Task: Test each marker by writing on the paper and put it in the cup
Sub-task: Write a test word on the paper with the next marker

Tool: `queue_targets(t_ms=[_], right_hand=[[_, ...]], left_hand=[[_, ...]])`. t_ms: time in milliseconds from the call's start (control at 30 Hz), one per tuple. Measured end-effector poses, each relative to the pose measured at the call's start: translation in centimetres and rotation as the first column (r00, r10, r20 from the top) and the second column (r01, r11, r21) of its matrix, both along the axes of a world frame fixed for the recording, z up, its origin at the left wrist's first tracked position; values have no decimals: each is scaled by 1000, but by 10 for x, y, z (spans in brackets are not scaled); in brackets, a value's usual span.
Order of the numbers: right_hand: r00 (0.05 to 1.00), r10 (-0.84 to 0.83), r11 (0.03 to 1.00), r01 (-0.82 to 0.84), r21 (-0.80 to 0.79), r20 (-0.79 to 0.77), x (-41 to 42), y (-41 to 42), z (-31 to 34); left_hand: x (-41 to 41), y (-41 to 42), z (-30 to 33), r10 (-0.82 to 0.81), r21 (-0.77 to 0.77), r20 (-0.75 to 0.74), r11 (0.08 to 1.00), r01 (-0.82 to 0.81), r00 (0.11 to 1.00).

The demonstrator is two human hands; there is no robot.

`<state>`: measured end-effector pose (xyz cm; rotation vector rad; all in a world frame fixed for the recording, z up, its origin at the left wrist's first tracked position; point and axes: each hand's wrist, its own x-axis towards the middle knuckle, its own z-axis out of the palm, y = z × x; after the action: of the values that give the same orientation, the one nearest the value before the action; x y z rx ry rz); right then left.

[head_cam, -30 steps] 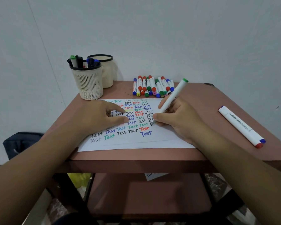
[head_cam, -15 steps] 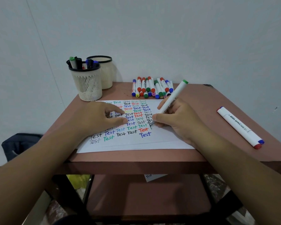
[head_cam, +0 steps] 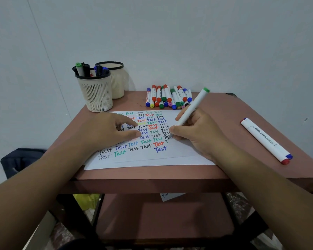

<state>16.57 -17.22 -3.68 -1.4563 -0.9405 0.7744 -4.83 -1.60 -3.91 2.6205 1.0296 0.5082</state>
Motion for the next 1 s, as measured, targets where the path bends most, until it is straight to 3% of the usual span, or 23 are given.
queue_targets(t_ms=[1000], right_hand=[[1000, 20, 1000, -20, -17, 20, 0, 0, 0]], left_hand=[[0, -1, 0, 1, -10, 14, 1000, -1, 1000]])
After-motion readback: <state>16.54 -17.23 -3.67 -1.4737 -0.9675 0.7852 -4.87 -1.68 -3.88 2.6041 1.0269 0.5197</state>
